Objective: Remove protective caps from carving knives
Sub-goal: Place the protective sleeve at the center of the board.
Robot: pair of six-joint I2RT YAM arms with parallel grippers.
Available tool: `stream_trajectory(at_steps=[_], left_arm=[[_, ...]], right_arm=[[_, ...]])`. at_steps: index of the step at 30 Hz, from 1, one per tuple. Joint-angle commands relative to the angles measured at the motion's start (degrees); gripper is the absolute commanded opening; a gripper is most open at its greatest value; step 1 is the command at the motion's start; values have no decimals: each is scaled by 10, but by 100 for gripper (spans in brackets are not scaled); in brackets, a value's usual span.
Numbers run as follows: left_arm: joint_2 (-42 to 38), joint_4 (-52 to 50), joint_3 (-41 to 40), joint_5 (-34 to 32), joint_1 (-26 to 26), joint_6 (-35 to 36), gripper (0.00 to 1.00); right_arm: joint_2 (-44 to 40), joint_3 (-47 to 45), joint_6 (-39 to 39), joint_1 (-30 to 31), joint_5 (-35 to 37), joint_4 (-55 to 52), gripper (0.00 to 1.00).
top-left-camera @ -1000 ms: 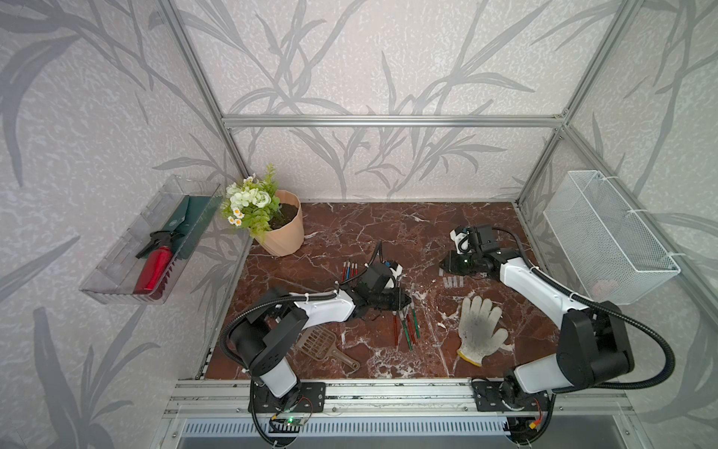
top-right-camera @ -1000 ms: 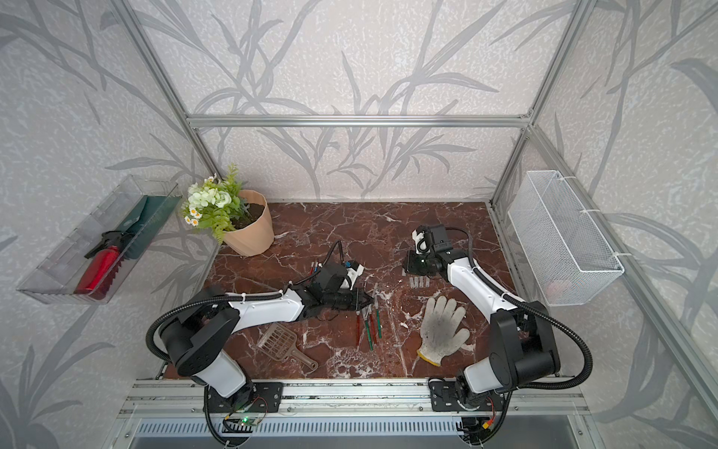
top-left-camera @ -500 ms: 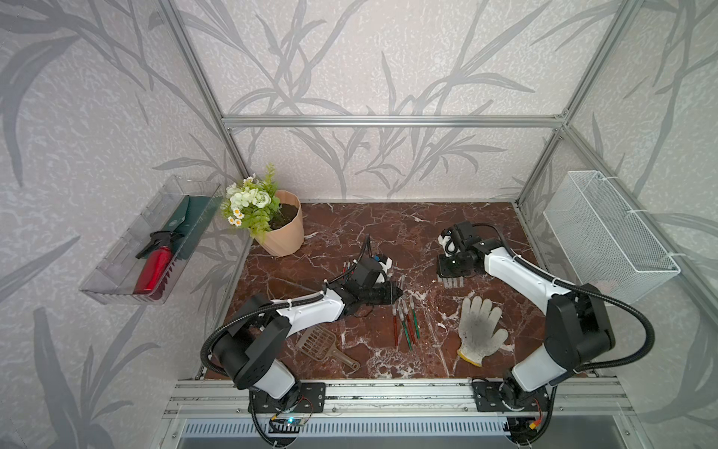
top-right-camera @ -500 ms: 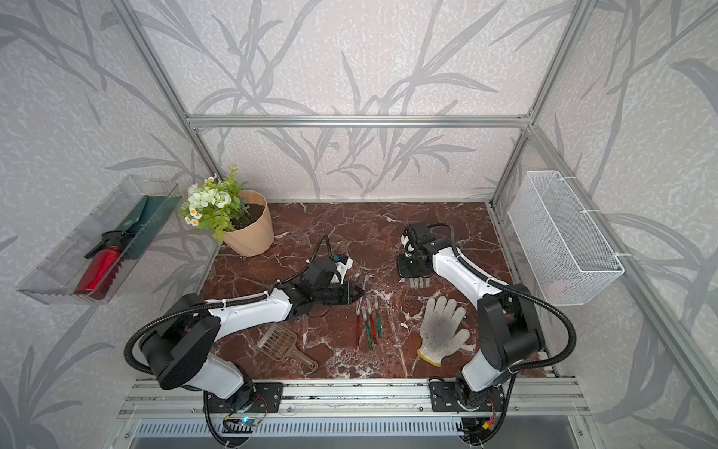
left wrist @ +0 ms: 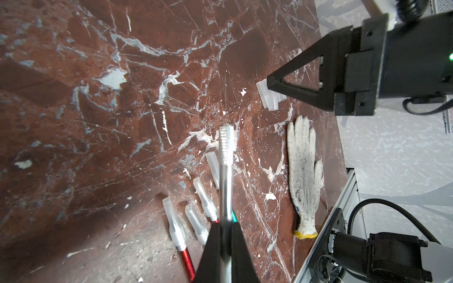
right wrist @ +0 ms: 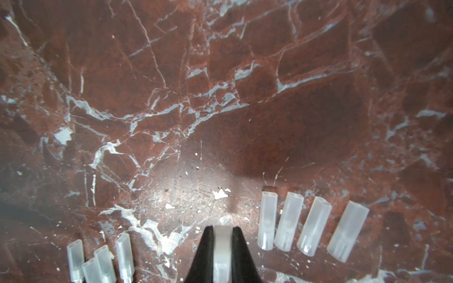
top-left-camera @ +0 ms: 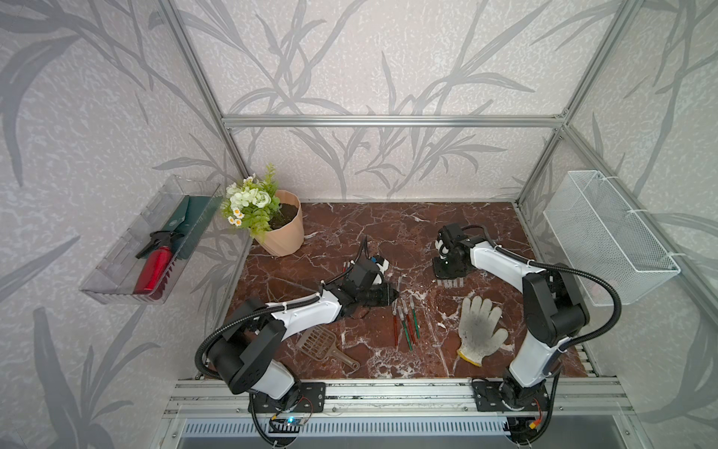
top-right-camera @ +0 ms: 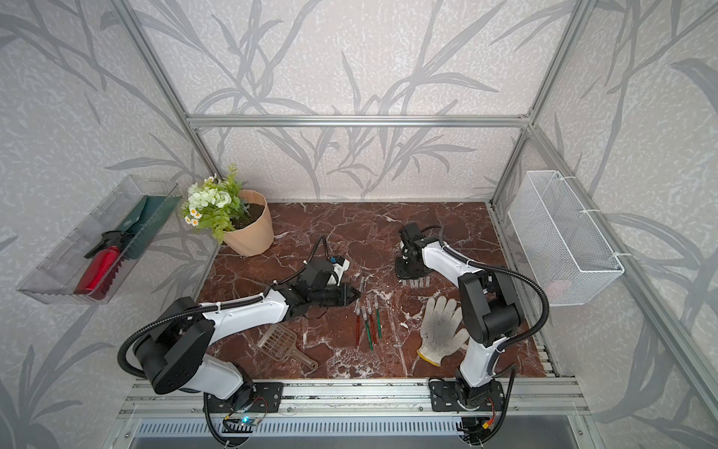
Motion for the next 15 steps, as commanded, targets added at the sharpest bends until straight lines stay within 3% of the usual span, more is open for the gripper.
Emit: stream_trajectory(at_steps=[1,15], left_arm=[[-17,-5,-7,-11,3,9,0],[-13,-4,-3,-6,4,6,0]], right_arm=[[12,20,0,2,16,-12,12],[45,25,8,2,28,-12,12]])
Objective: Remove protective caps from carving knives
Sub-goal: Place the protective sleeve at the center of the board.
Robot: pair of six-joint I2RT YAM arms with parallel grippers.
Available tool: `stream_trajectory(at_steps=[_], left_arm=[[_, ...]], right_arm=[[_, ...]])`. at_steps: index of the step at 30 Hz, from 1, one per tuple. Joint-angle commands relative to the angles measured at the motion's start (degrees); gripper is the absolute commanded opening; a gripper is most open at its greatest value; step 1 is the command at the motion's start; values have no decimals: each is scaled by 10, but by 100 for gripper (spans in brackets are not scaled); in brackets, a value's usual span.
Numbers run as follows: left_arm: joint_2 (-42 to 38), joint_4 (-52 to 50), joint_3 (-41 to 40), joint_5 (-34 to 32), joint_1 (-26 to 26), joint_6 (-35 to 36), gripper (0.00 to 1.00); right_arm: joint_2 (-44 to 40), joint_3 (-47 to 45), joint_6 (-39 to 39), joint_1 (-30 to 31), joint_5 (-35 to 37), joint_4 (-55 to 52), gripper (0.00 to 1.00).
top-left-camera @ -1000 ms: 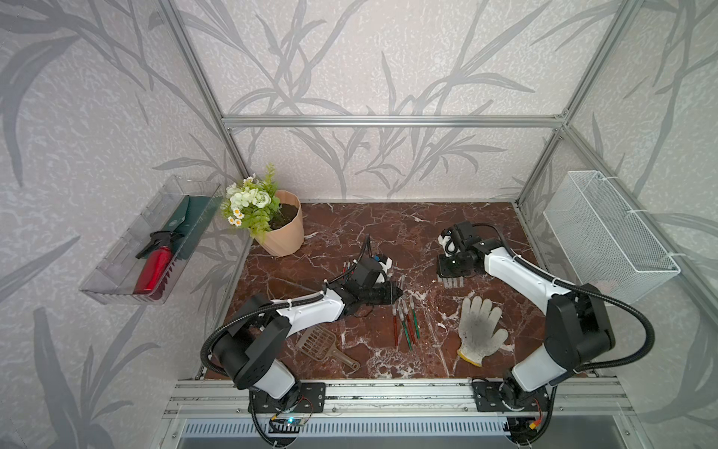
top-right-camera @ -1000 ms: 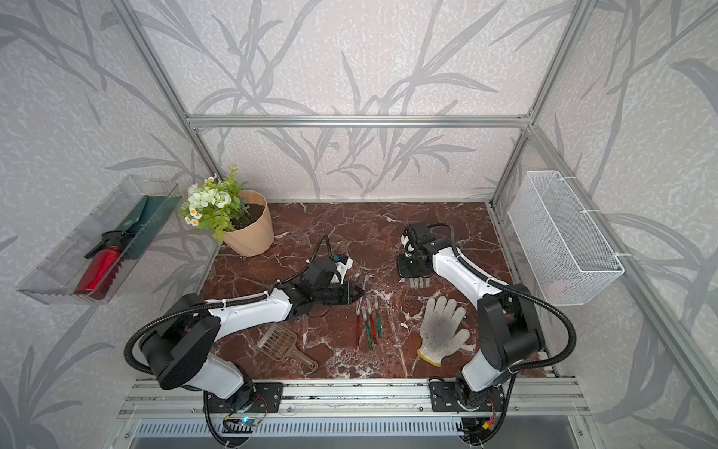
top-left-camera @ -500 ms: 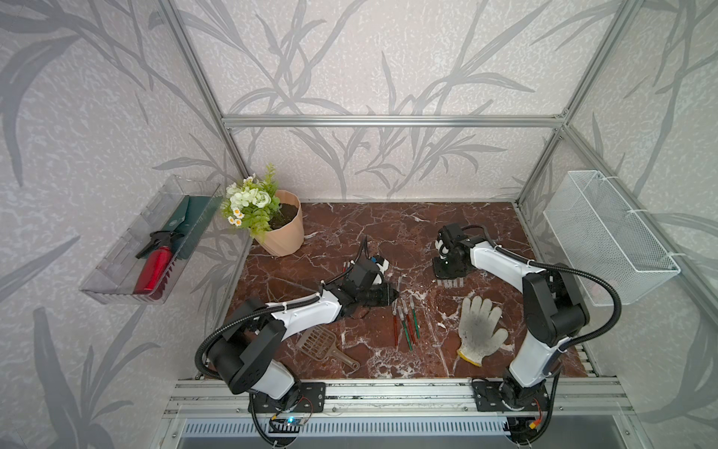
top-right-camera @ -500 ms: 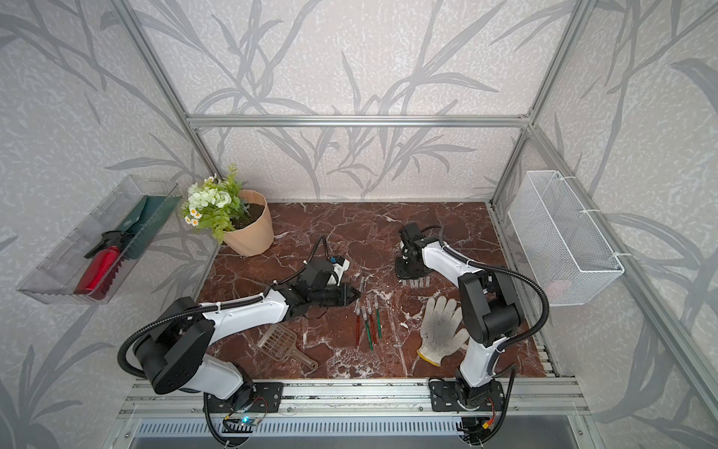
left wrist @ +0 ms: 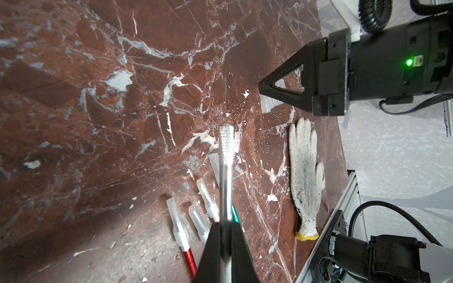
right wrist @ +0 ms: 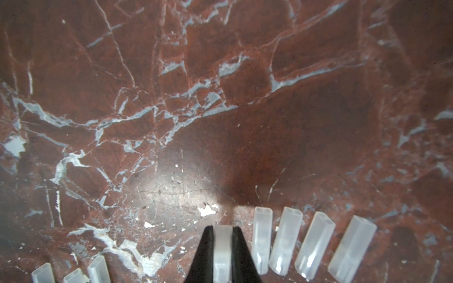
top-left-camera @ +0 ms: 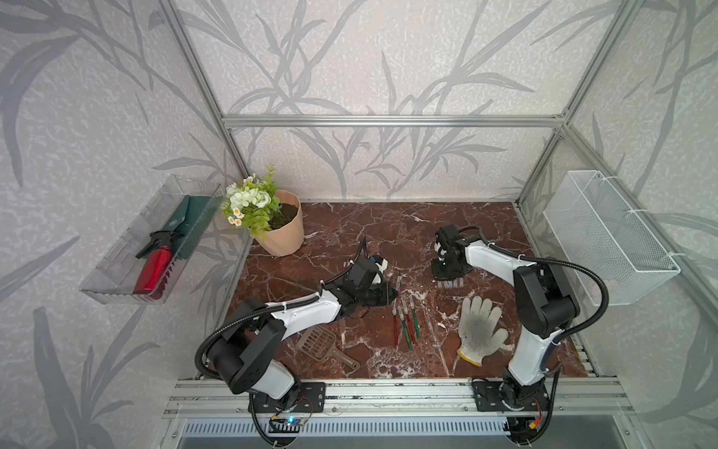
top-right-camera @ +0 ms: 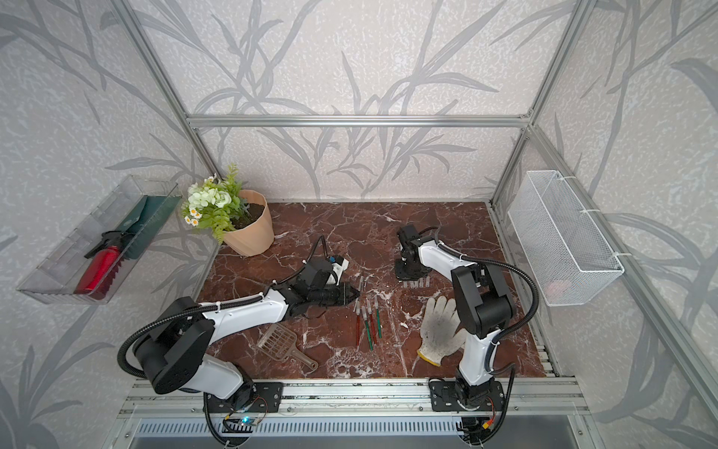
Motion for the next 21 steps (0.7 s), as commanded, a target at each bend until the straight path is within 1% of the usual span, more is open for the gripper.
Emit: stream_trajectory(at_steps=[1,14,21], left_arm=[[-12,-2,-2,-5,3,6,0],[-2,9,2,4,3,1,0],[2,16,-2,6,3,-3,0]], right_arm=[[7,11,8,2,14,-9,12],[19,18,13,2,29,-14,15],[23,20,14,2,31,-14,19]])
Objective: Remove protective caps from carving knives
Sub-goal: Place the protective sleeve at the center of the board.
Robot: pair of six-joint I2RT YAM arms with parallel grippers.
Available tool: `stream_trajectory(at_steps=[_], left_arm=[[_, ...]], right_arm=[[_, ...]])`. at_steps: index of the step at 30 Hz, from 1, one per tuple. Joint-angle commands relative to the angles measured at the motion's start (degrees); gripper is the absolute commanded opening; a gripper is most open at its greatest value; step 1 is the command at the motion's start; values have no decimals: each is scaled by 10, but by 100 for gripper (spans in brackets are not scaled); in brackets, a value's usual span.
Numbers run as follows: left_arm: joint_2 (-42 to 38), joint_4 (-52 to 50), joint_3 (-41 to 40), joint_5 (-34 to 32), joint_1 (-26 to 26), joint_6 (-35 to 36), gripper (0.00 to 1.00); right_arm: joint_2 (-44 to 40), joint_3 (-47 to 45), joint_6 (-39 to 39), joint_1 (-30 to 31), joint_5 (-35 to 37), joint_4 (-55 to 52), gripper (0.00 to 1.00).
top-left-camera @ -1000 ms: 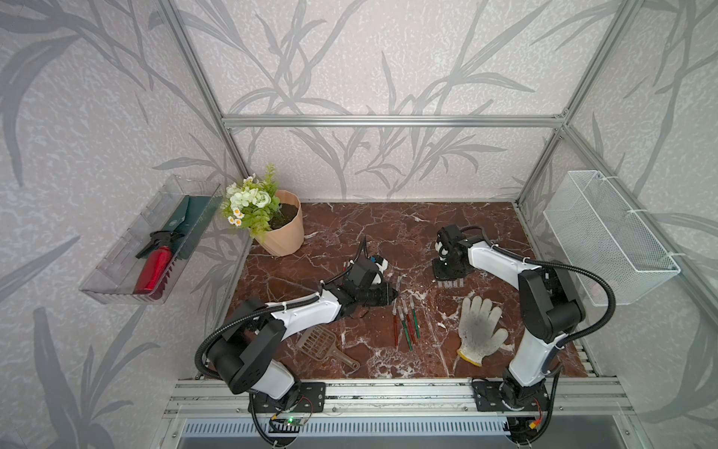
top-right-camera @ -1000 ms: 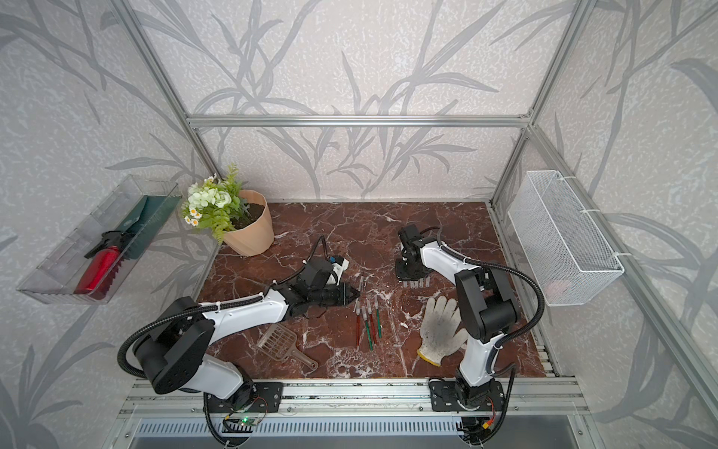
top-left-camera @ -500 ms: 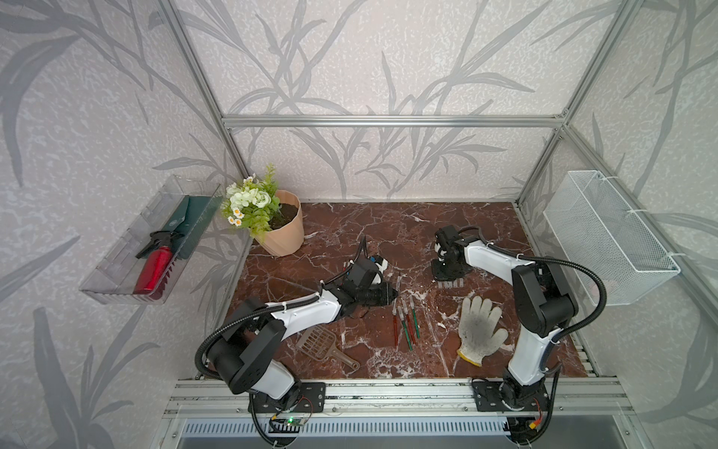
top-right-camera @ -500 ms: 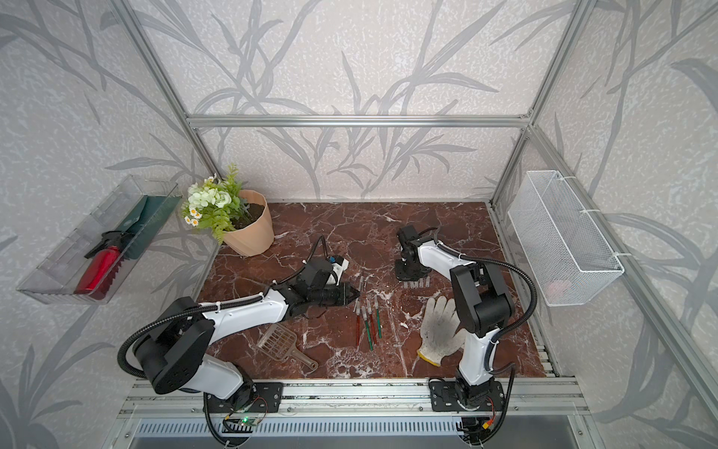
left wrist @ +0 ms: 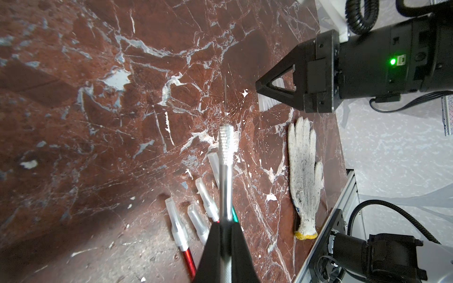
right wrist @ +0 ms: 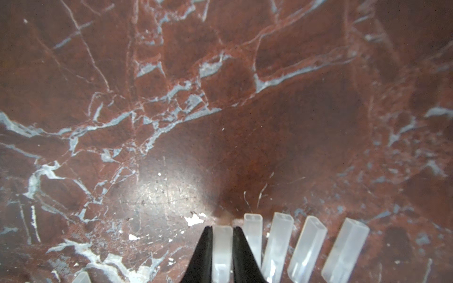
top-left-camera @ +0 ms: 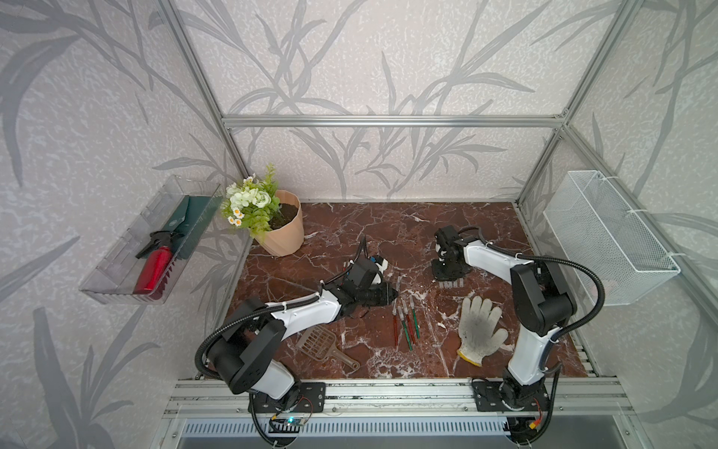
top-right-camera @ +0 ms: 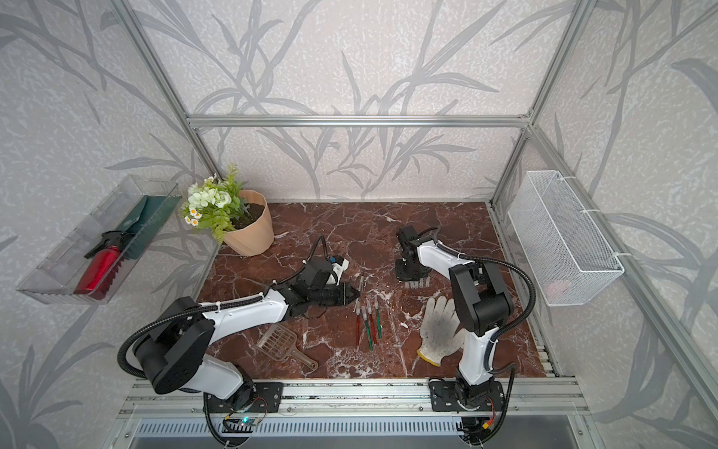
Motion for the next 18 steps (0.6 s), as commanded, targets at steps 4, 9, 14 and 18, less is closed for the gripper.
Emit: stream_trajectory(at_steps=[4,9,14,18], left_arm=[[1,17,-5,2,3,-2,0],[1,16,-6,1,3,-2,0],[-1,5,-1,-3,3,3,0],[-3,-38,13,-23,3,20,0]], right_arm=[[17,19,3,2,8,-13,20],[18,22,2,2,8,-14,20],[6,17,-5,2,8,-9,21],[-16,2,-12,2,9,2,21]])
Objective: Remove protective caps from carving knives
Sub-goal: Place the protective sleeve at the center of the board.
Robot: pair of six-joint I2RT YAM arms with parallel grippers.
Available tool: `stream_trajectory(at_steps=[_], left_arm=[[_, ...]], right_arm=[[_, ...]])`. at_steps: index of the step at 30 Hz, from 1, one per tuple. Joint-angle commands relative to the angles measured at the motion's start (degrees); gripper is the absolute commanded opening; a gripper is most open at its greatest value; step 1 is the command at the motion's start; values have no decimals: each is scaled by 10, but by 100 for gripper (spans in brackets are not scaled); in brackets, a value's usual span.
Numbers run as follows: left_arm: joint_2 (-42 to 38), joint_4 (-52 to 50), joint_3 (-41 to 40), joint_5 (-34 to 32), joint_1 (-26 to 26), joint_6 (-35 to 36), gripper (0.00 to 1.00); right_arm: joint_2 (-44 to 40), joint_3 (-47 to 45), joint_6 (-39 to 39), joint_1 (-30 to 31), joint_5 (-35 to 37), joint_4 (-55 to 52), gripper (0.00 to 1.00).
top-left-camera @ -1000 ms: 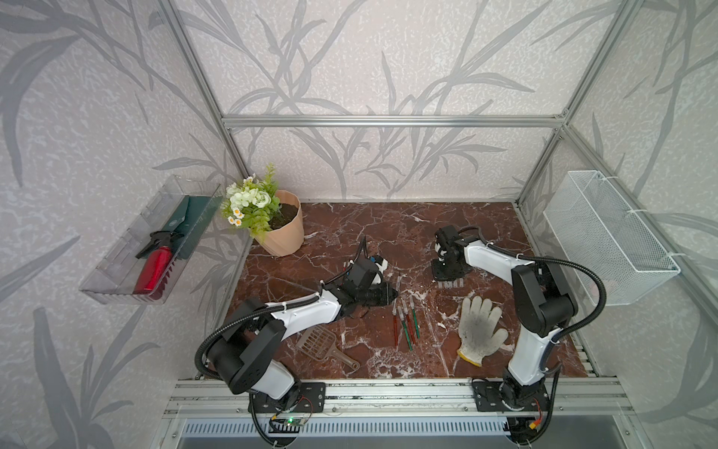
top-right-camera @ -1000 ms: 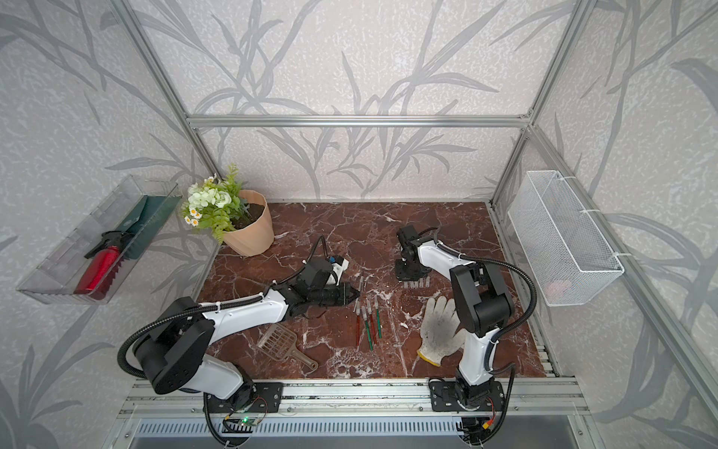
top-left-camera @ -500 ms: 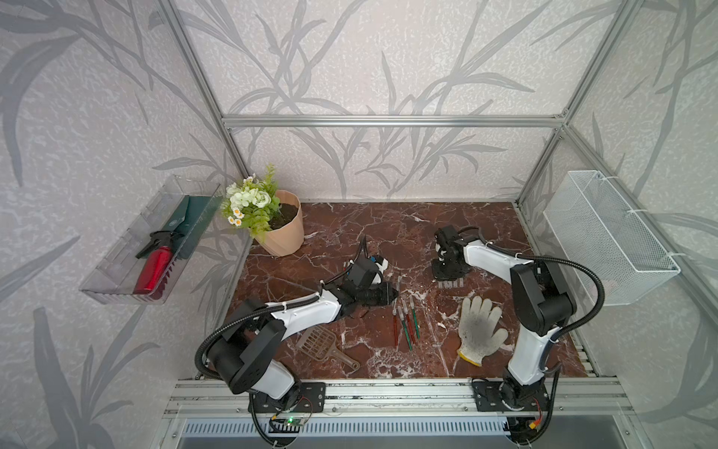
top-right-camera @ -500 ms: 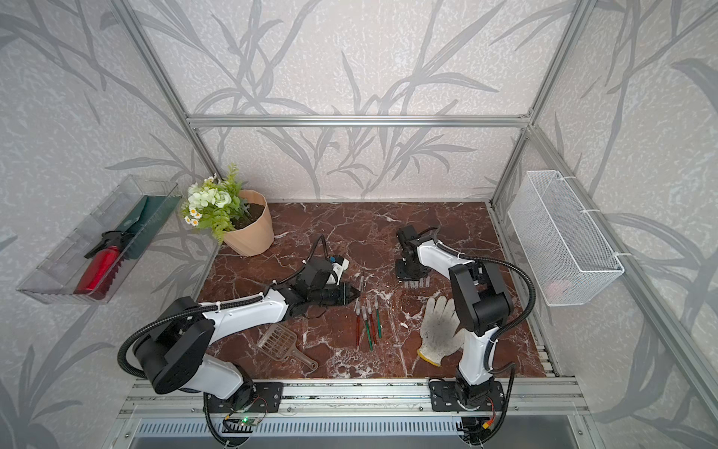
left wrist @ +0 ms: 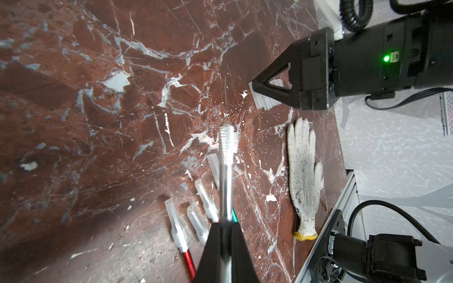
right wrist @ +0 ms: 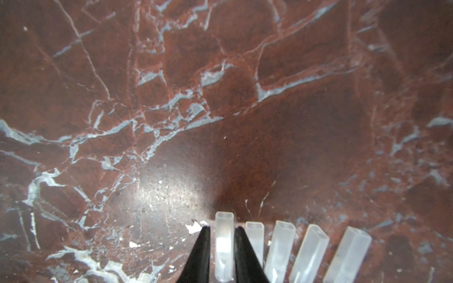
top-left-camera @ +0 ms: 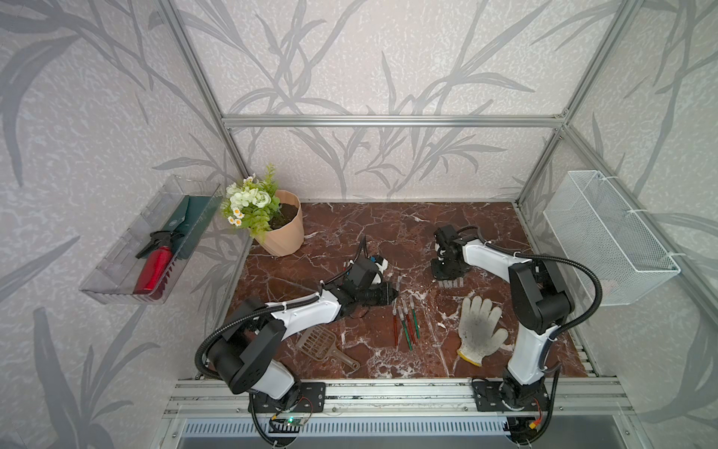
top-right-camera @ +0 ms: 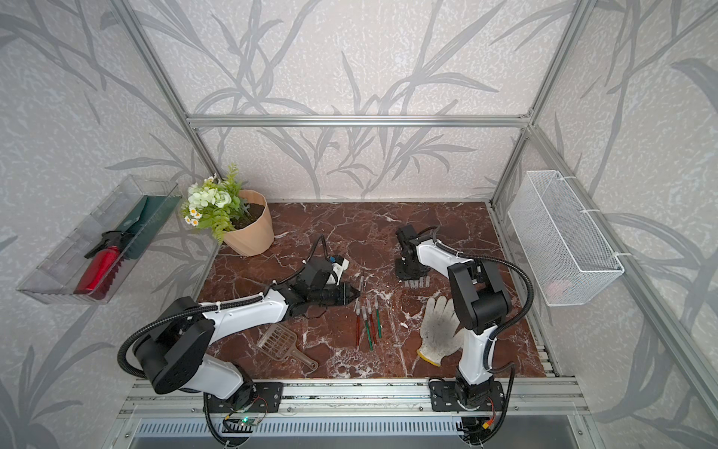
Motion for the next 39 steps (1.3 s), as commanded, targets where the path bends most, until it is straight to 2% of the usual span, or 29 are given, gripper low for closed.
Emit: stream_trajectory(at_steps=[1,8,15,20,24,33,39], left_arm=[[-5,-43,17,-25,4,20,0],[-3,-136,58,-70,16,50,0],[14,-197,94,-122,31,71,0],[33,-245,123,-191,39,87,0],[44,-259,135,-241,49,92,0],[93,-283,185,-273,74,130,0],[124,-285,202,-286,87,133,0]], right_arm=[[-33,-11,-13,3,8,3,22],[-129,-65,-42,18,-3,31,27],[-225,-117,-56,55,-33,48,37],[-300,-161,-54,92,-75,68,48],[-344,-171,-53,142,-64,63,50],[-385,-182,-13,244,-8,84,52],[-407,-196,0,277,0,116,63]])
